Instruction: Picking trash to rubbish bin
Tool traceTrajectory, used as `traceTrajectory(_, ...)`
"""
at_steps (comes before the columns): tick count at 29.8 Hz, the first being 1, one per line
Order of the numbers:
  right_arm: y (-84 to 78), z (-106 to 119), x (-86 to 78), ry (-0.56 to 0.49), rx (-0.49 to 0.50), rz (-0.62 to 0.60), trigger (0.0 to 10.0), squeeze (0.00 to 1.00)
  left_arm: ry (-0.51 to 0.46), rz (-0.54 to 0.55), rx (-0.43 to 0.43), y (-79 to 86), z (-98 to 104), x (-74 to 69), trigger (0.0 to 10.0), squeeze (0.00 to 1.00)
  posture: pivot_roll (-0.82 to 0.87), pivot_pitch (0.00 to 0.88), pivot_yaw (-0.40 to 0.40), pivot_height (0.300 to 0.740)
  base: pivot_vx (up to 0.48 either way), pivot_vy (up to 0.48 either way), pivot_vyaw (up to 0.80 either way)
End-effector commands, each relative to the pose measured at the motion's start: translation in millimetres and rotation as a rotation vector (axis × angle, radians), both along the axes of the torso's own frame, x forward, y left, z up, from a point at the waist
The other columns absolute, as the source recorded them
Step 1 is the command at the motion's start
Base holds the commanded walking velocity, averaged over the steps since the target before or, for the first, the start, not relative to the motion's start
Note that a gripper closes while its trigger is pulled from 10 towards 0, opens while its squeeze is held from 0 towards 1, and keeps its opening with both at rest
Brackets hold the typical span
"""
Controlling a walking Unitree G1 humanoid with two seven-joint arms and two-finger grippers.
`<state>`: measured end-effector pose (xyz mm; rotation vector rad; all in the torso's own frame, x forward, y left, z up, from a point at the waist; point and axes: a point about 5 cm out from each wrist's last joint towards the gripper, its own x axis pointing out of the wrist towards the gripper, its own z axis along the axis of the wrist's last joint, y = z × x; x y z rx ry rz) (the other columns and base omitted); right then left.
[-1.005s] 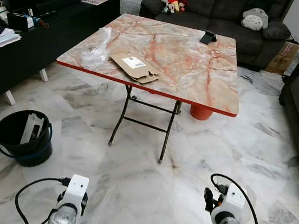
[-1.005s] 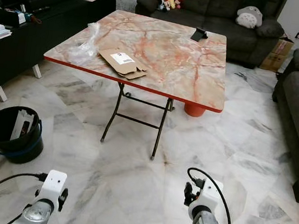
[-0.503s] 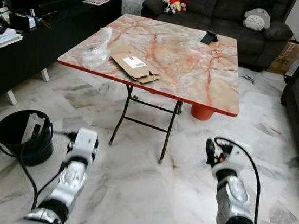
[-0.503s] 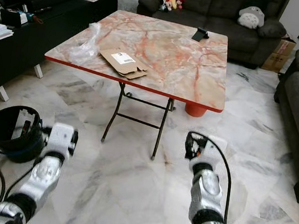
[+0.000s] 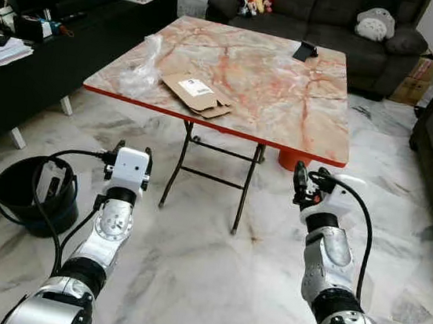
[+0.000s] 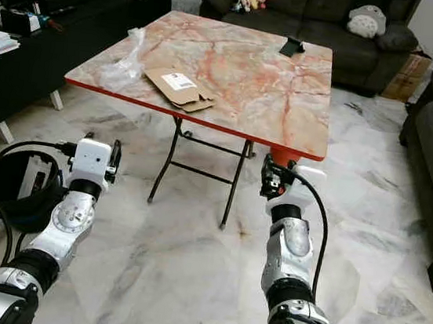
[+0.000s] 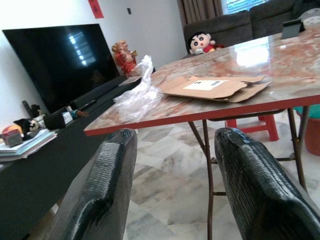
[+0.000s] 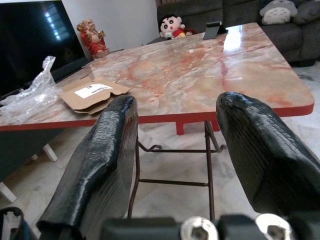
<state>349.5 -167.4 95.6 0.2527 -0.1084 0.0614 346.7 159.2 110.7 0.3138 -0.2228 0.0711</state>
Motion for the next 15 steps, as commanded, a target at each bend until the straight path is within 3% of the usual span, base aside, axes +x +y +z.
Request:
traceTrajectory(1,2.5,8.7,3.9,-0.034,-0.001,0.009,10.0,0.00,-0.005,-0.011,0.001,-2.5,2.2,1.0,10.0,0.00,0.20,0.000,-0.070,0.740,0.319,0.000,0.00)
traceTrajectory(8,4.7,9.5,3.1,-0.048,-0.019,0.029,10.0,0.00,0.007,-0.002,-0.004,0.8,-0.6,-1.1,10.0,0.00,0.21,0.000,-0.072,0.740,0.447,0.000,0.00)
traceTrajectory(12,5.3,10.4,3.3,-0.053,-0.019,0.030,10.0,0.00,0.009,-0.002,-0.007,0.1,-0.8,-1.1,10.0,0.00,0.21,0.000,-0.072,0.740,0.448,0.000,0.62)
traceTrajectory(15,4.1,10.7,3.9,-0.050,0.007,0.019,10.0,0.00,0.006,-0.004,-0.009,-0.8,-0.1,-1.0,10.0,0.00,0.21,0.000,-0.073,0.740,0.450,0.000,0.00)
